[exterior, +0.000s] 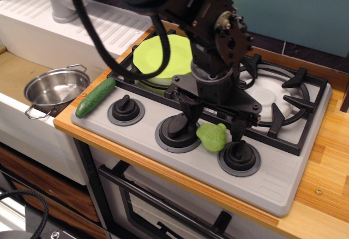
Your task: Put cauliflower on plate and pickle in pot or pan in sink
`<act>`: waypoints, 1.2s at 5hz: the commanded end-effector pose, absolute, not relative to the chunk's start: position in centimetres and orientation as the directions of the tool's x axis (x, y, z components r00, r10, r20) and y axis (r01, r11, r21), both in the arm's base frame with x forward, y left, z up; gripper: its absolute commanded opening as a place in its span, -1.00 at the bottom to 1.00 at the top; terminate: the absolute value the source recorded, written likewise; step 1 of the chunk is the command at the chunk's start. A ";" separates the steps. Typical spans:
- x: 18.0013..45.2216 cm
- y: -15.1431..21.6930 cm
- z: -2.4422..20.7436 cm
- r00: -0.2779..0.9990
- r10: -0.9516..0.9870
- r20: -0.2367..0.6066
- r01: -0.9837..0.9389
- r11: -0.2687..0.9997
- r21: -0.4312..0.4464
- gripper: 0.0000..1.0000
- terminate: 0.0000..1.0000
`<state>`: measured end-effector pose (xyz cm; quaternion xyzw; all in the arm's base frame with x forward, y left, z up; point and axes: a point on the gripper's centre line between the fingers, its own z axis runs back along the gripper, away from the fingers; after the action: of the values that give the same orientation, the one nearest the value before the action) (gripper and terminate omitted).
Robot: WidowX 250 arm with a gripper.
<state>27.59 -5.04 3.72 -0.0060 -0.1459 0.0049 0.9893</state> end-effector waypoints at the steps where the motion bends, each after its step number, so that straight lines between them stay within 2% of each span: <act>1: 27.6 -5.9 4.0 0.949 0.055 0.312 -0.054 0.998 -0.010 1.00 -1.00; 4: 26.4 -6.9 3.5 0.945 0.088 0.316 -0.088 0.996 -0.015 1.00 -1.00; 5: 26.4 -7.3 3.4 0.946 0.109 0.304 -0.105 0.994 -0.029 -1.00 -1.00; 6: 26.7 -7.4 3.8 0.953 0.106 0.283 -0.097 0.994 -0.044 -1.00 -1.00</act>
<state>26.22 -7.05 3.25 -0.0096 -0.1320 0.0578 0.9895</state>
